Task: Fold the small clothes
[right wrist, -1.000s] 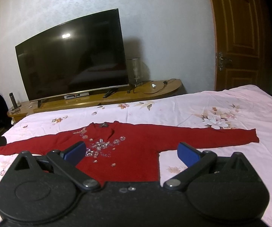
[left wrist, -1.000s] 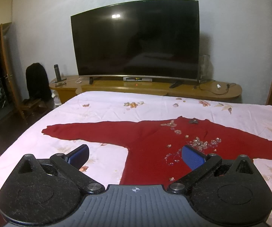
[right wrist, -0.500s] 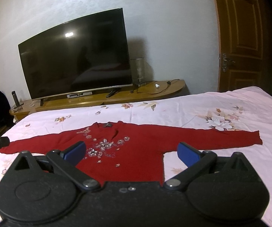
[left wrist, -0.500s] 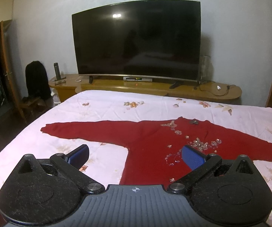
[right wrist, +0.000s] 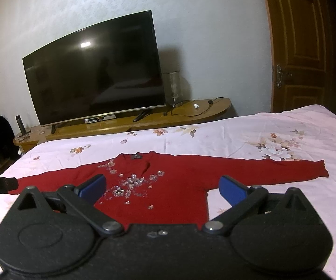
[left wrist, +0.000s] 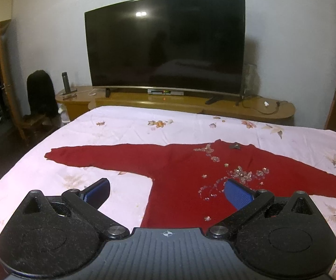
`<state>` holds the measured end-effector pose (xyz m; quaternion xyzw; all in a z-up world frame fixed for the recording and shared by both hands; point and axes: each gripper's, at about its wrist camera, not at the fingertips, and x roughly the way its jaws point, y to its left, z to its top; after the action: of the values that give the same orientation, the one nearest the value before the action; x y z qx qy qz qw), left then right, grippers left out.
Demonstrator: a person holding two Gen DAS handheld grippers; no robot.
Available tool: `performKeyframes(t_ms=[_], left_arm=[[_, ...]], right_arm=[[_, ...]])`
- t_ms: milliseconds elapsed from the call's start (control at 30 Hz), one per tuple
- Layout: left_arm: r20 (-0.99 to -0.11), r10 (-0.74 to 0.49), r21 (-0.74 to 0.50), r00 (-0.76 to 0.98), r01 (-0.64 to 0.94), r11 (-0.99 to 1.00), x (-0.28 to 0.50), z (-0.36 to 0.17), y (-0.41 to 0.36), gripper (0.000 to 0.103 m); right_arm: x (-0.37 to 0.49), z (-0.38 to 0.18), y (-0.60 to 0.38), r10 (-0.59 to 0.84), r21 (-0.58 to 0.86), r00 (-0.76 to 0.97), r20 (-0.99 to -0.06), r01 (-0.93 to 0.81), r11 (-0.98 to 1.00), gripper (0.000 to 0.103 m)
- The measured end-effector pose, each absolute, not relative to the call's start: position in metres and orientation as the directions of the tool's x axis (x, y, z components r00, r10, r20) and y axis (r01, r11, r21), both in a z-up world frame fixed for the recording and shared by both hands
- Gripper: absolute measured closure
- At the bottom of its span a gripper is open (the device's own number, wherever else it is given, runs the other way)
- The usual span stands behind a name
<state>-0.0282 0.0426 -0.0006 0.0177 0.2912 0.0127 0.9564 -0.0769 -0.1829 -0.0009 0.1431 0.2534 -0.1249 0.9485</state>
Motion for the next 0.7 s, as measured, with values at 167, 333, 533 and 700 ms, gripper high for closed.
performKeyframes(t_ms=[167,333,533,700], left_arm=[[-0.555,0.040,0.045,0.831,-0.018,0.999,-0.023,0.000,0.044,0.000],[-0.555,0.037,0.032,0.831,-0.023,0.999,-0.018,-0.002,0.046,0.000],[-0.569,0.045,0.041,0.821,-0.027,0.999,-0.010,-0.007,0.045,0.000],[-0.573,0.051,0.060,0.818,-0.021,0.998,-0.009,-0.008,0.044,0.000]], right_arm=[[-0.072,-0.004,-0.180,-0.164,0.212,0.837,-0.523,0.313,0.926,0.000],[-0.069,-0.005,-0.181,-0.165,0.211,0.832,-0.529,0.318,0.924,0.000],[-0.064,-0.006,-0.180,-0.165,0.210,0.830,-0.533,0.319,0.924,0.000],[-0.059,-0.007,-0.180,-0.163,0.212,0.831,-0.532,0.317,0.924,0.000]])
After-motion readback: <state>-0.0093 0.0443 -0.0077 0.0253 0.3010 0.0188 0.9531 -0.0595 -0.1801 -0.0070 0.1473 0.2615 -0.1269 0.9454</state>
